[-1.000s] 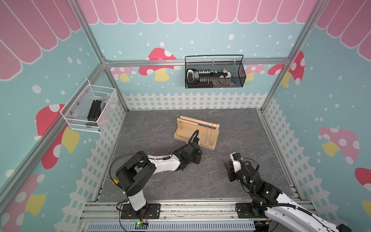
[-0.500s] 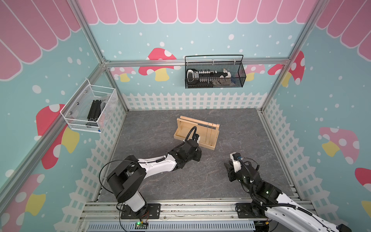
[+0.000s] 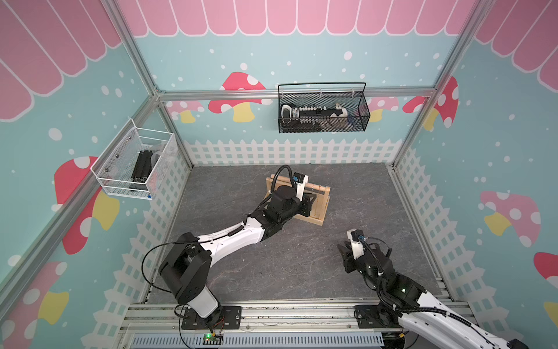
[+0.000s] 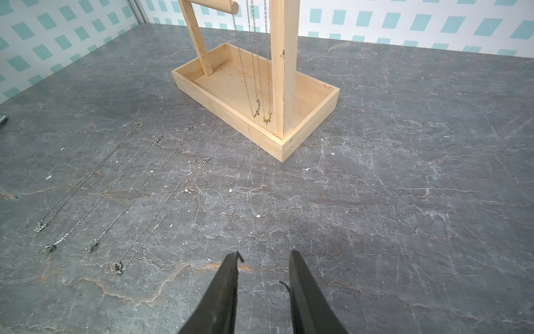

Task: Take the necklace off the jewelry display stand
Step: Take off the necklace from the stand.

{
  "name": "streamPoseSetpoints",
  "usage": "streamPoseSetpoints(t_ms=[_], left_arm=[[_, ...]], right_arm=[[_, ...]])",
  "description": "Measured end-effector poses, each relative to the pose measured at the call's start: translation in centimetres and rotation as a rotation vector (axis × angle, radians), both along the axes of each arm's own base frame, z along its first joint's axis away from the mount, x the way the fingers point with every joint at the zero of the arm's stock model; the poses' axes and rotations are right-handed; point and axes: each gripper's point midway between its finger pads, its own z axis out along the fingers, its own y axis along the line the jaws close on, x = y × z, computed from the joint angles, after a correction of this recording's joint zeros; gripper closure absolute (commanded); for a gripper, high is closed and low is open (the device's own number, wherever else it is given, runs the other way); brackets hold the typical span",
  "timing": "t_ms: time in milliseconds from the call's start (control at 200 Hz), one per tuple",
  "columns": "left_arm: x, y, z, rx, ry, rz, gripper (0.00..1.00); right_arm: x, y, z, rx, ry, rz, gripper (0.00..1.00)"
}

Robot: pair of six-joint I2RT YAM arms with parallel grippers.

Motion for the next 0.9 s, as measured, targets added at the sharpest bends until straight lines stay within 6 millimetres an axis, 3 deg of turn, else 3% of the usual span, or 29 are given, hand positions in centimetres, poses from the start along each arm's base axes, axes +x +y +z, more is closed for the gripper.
streamPoseSetpoints(t_ms=[901], left_arm=[[2.2, 0.0, -0.6, 0.077, -0.019, 0.033, 0.83]], right_arm=[[0.0, 0.0, 0.3, 0.009, -0.01, 0.0, 0.68]])
